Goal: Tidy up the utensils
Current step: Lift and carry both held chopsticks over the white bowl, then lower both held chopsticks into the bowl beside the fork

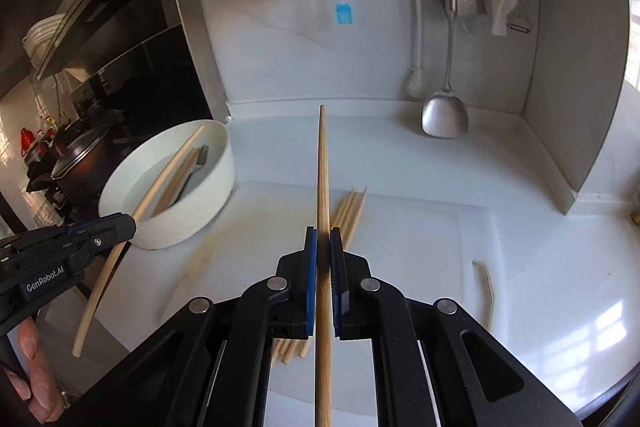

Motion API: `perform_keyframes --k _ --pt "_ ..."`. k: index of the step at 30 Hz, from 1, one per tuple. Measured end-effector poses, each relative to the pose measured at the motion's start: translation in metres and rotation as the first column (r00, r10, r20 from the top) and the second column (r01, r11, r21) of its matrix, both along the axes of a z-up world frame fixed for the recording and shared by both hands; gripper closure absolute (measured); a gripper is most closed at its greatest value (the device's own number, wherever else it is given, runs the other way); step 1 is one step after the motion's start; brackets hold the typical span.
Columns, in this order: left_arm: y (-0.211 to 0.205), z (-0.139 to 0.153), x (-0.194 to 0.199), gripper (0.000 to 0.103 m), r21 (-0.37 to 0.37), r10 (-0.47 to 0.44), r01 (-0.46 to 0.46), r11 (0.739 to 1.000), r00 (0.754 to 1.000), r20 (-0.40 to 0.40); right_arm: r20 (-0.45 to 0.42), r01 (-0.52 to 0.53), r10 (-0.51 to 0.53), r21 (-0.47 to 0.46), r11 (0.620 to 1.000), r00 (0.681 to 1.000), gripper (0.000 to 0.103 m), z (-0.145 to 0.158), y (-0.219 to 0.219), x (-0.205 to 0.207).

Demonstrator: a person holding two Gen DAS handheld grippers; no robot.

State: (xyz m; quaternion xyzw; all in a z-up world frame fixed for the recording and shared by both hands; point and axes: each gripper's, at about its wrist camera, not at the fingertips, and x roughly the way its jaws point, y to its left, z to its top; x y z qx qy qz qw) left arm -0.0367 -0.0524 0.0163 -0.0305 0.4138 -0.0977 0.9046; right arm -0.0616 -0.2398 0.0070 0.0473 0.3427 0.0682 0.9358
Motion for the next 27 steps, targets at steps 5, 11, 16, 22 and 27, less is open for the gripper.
perform_keyframes --k 5,11,16,22,27 --pt "0.053 0.012 0.008 0.096 -0.014 0.09 -0.09 0.996 0.996 0.002 0.018 -0.088 0.087 0.038 0.995 0.996 0.097 0.022 0.044 0.02" --pt "0.122 0.021 0.048 0.096 -0.021 0.154 -0.154 0.988 0.988 0.016 0.014 -0.143 0.143 0.083 0.986 0.99 0.097 0.024 0.115 0.063" --pt "0.17 0.013 0.101 0.096 -0.031 0.13 -0.13 0.991 0.992 -0.01 -0.032 -0.108 0.113 0.119 0.987 0.993 0.097 0.015 0.17 0.111" --pt "0.204 -0.019 0.154 0.096 -0.041 0.056 -0.059 0.997 0.996 -0.073 -0.092 -0.017 0.031 0.158 0.987 0.995 0.097 -0.007 0.21 0.153" --pt "0.214 -0.046 0.184 0.096 -0.062 0.021 -0.029 0.998 0.991 -0.134 -0.173 0.025 0.006 0.175 0.984 0.985 0.097 -0.033 0.226 0.185"
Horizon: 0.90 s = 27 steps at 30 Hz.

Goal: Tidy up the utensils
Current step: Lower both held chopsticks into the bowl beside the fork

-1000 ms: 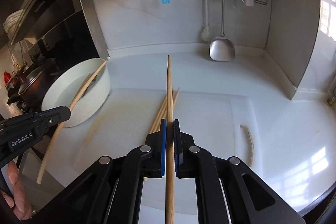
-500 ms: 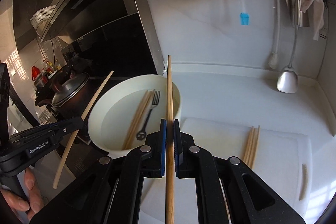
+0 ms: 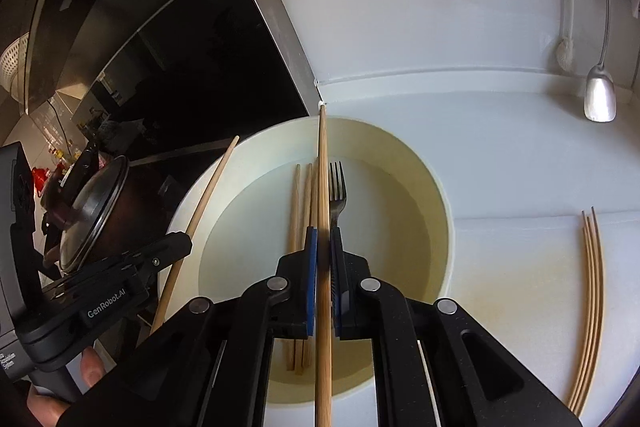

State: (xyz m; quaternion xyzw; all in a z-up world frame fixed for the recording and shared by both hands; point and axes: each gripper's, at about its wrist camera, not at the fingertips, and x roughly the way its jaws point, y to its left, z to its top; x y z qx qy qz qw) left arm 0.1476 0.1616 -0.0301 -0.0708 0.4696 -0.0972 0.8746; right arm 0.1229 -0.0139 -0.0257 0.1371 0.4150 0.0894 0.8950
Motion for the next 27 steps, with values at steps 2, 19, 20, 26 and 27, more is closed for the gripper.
perform_keyframes --k 2,19,20,26,27 --pt "0.0 -0.01 0.009 0.096 0.003 -0.008 0.008 1.0 1.0 -0.017 -0.032 -0.002 0.001 -0.019 1.0 0.999 0.097 -0.009 0.006 0.011" --pt "-0.007 -0.064 0.044 0.096 0.04 -0.005 0.011 0.999 0.986 -0.164 -0.269 -0.018 0.006 -0.042 0.999 0.963 0.096 -0.066 0.012 0.052" --pt "-0.007 -0.066 0.045 0.096 0.048 0.001 0.008 0.999 0.985 -0.173 -0.278 -0.02 0.007 -0.043 0.999 0.96 0.096 -0.067 0.012 0.053" --pt "-0.01 -0.072 0.047 0.09 0.085 0.016 0.0 0.996 0.981 -0.195 -0.284 -0.047 0.024 -0.074 0.996 0.958 0.096 -0.068 0.018 0.054" --pt "-0.01 -0.072 0.048 0.086 0.089 0.018 -0.001 0.996 0.981 -0.195 -0.284 -0.051 0.027 -0.077 0.996 0.958 0.096 -0.068 0.018 0.054"
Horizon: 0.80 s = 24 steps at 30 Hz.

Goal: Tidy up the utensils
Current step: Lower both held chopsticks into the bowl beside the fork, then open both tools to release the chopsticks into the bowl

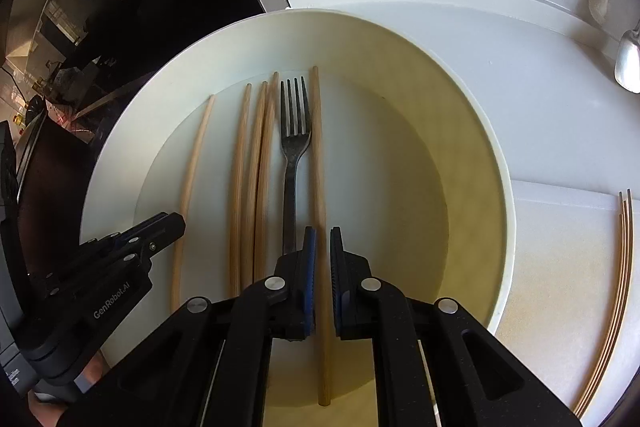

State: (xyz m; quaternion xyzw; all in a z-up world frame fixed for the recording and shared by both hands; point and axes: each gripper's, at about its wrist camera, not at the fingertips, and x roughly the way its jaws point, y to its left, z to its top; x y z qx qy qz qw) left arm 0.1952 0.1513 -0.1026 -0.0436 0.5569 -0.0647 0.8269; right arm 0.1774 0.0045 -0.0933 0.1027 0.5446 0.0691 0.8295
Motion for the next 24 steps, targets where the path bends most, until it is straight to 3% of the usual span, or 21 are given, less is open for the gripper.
perform_keyframes --k 2,4,6,7,8,10,15,24 --pt "0.001 0.001 -0.002 0.069 0.014 0.005 -0.006 1.0 1.0 0.008 0.009 -0.006 0.006 0.005 1.0 1.0 0.091 0.002 0.0 -0.001" --pt "0.003 0.005 -0.004 0.057 0.015 0.008 -0.008 1.0 1.0 0.023 0.038 -0.01 0.01 0.005 1.0 0.999 0.078 0.008 0.0 -0.004" --pt "0.004 0.012 -0.007 0.052 0.017 0.002 -0.003 1.0 0.999 0.041 0.08 -0.018 0.018 -0.004 1.0 0.997 0.071 0.018 -0.002 -0.01" --pt "0.004 0.015 -0.009 0.04 0.027 0.005 -0.006 1.0 0.999 0.05 0.103 -0.02 0.021 -0.011 1.0 0.994 0.069 0.023 -0.003 -0.013" --pt "0.005 0.019 -0.011 0.035 0.027 0.008 -0.01 1.0 0.998 0.061 0.125 -0.018 0.02 -0.018 1.0 0.992 0.068 0.028 -0.005 -0.017" --pt "0.008 0.027 -0.016 0.035 0.01 0.008 -0.009 1.0 0.997 0.077 0.165 -0.002 0.008 -0.032 0.999 0.986 0.059 0.037 -0.011 -0.026" --pt "0.018 0.046 -0.033 0.023 0.017 -0.001 -0.001 1.0 0.993 0.118 0.245 0.046 -0.038 -0.029 0.999 0.969 0.049 0.055 -0.027 -0.052" --pt "0.022 0.069 -0.065 0.009 -0.019 -0.03 0.034 0.999 0.989 0.145 0.277 0.13 -0.119 -0.022 0.991 0.953 0.039 0.066 -0.043 -0.096"
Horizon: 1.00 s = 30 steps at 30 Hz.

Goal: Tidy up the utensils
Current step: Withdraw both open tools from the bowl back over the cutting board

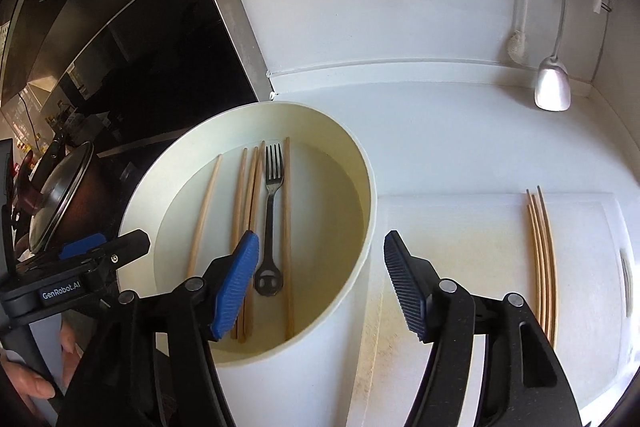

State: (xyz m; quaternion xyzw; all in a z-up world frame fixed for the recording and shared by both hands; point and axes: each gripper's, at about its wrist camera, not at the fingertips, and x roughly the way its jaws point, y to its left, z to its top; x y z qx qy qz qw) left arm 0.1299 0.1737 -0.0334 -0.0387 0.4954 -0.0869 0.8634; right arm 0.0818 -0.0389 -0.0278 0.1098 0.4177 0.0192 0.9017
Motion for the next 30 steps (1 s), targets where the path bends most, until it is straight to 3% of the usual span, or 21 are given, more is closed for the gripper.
perform_keyframes --k 10,17,24,30 --pt "-0.038 0.012 -0.03 0.006 -0.075 -0.135 0.139 0.987 0.989 0.062 0.019 0.141 -0.141 -0.009 0.99 0.99 0.033 -0.005 -0.035 -0.068" --pt "-0.099 0.022 -0.059 0.006 -0.081 -0.268 0.283 0.956 0.951 0.156 0.021 0.324 -0.324 -0.08 0.943 0.946 0.029 -0.006 -0.097 -0.117" --pt "-0.161 0.01 -0.084 0.006 -0.081 -0.298 0.306 0.948 0.95 0.097 0.025 0.35 -0.349 -0.13 0.928 0.937 0.029 -0.01 -0.16 -0.149" --pt "-0.208 -0.011 -0.111 0.006 -0.015 -0.21 0.21 0.978 0.978 0.015 0.005 0.284 -0.285 -0.106 0.953 0.959 0.029 -0.03 -0.214 -0.161"
